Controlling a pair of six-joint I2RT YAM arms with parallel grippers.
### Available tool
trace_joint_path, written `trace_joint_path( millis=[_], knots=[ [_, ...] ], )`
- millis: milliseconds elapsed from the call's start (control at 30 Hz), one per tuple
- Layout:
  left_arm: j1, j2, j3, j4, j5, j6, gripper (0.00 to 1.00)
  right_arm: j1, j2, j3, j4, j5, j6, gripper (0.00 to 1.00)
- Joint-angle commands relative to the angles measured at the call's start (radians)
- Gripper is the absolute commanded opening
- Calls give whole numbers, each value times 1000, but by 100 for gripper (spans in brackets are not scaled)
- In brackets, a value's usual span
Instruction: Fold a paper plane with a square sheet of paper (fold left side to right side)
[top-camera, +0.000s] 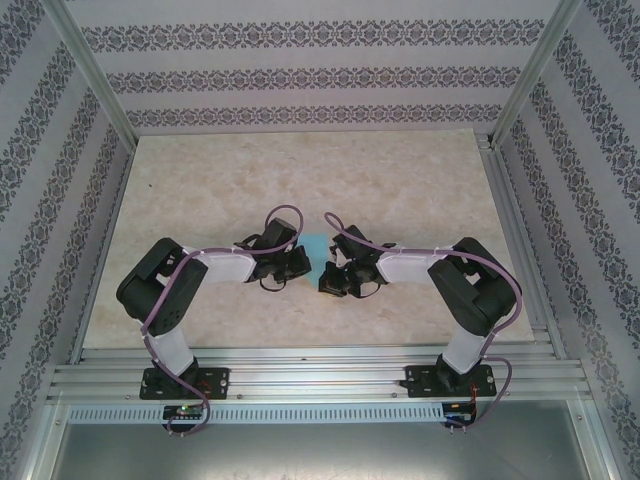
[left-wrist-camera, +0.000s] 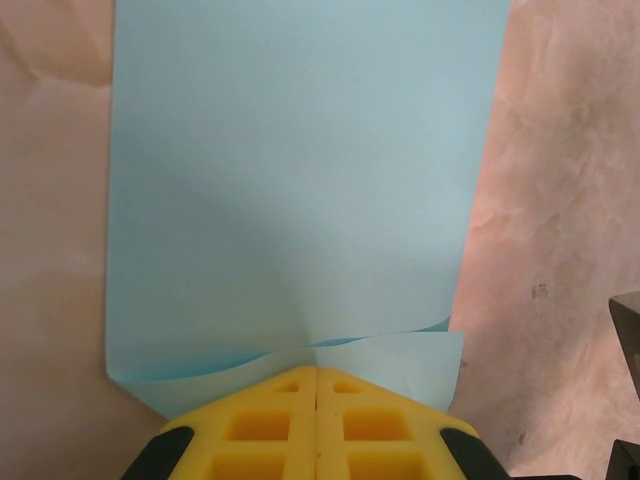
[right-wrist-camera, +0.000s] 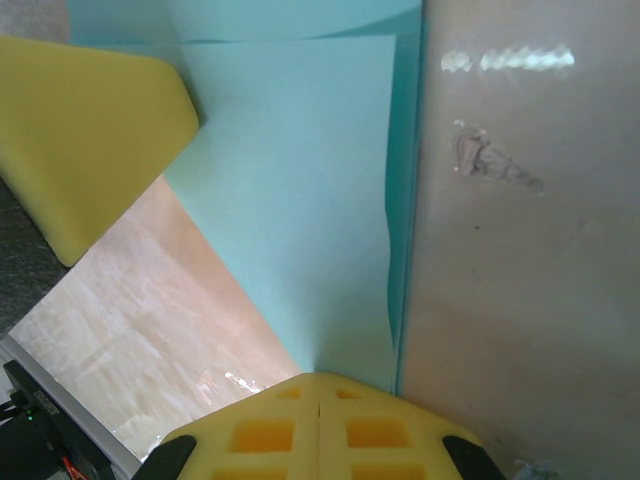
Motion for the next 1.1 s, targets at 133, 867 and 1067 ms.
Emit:
trace_joint_path(
  millis=[133,867,1067],
  knots=[
    [8,-28,-31,116,66,50,9,13,79,-61,-148,82,-10,4],
    [-61,10,-75,150,101,-61,8,12,87,-53,-156,85,-10,3],
    [-59,10,-33,12,1,8,8,13,87,-50,-186,100,-18,3]
  ],
)
